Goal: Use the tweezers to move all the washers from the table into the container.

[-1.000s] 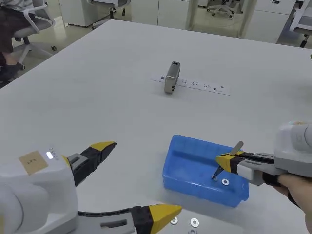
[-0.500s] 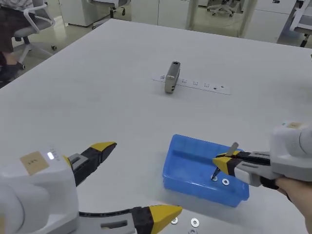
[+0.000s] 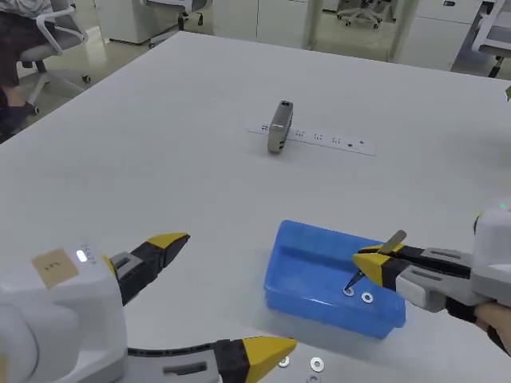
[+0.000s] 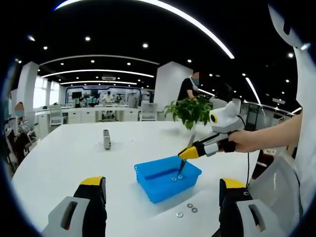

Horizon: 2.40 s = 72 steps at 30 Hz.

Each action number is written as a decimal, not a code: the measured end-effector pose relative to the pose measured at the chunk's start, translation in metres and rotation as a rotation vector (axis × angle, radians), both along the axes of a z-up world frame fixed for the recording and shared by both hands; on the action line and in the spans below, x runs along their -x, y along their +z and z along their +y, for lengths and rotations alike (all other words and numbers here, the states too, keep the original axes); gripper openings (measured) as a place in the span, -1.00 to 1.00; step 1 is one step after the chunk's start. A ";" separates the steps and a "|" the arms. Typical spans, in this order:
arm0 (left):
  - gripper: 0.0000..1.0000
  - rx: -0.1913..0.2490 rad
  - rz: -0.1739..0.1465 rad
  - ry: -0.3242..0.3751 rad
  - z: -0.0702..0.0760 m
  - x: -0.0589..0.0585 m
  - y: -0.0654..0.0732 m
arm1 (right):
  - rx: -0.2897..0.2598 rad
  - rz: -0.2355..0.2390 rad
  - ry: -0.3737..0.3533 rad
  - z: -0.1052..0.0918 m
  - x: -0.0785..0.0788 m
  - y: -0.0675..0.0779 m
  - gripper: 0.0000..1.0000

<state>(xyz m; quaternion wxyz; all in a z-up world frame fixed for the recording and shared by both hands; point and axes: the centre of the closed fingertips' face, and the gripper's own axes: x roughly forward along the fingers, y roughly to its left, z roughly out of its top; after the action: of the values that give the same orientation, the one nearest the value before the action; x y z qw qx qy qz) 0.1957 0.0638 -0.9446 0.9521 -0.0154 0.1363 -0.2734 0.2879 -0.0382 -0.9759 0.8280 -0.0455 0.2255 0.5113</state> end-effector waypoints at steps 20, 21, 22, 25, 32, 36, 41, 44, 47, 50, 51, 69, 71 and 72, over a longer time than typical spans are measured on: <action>0.93 -0.007 0.004 -0.014 -0.003 0.001 -0.001 | -0.057 0.029 0.050 0.003 0.047 0.017 -0.94; 0.93 -0.008 0.004 -0.015 -0.003 0.001 -0.001 | -0.060 0.033 0.050 0.004 0.049 0.016 -0.94; 0.93 -0.009 0.006 -0.015 -0.003 0.001 -0.001 | -0.061 0.038 0.050 0.004 0.050 0.015 -0.94; 0.93 -0.010 0.006 -0.017 -0.004 0.001 -0.001 | -0.061 0.053 0.056 0.006 0.055 0.012 -0.94; 0.93 -0.011 0.005 -0.016 -0.004 0.002 -0.001 | -0.048 0.090 0.072 0.009 0.068 -0.002 -0.94; 0.93 -0.011 0.005 -0.016 -0.003 0.001 -0.001 | -0.042 0.114 0.080 0.010 0.073 -0.010 -0.94; 0.93 -0.008 0.005 -0.013 -0.003 0.001 -0.001 | -0.037 0.150 0.080 0.010 0.079 -0.021 -0.94; 0.93 -0.008 0.005 -0.013 -0.003 0.001 -0.001 | -0.033 0.173 0.093 0.012 0.085 -0.027 -0.94; 0.93 -0.011 0.006 -0.014 -0.003 0.001 -0.001 | -0.029 0.192 0.099 0.014 0.089 -0.034 -0.94; 0.93 -0.010 0.007 -0.013 -0.003 0.001 -0.001 | -0.022 0.206 0.104 0.016 0.090 -0.040 -0.93; 0.93 -0.011 0.006 -0.012 -0.003 0.001 -0.001 | -0.019 0.208 0.104 0.016 0.090 -0.042 -0.93; 0.92 -0.016 0.010 -0.013 -0.003 0.002 -0.002 | 0.082 0.093 0.201 0.028 0.104 -0.051 -0.93; 0.92 -0.020 0.009 -0.014 -0.003 0.002 -0.002 | 0.107 0.035 0.259 0.033 0.113 -0.051 -0.92; 0.92 -0.021 0.011 -0.014 -0.003 0.002 -0.003 | 0.127 -0.002 0.266 0.034 0.114 -0.051 -0.92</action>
<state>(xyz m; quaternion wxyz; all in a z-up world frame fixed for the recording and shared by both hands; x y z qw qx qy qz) 0.1939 0.0609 -0.9475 0.9495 -0.0056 0.1443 -0.2785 0.1742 -0.0044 -1.0274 0.7487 -0.1279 0.2485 0.6011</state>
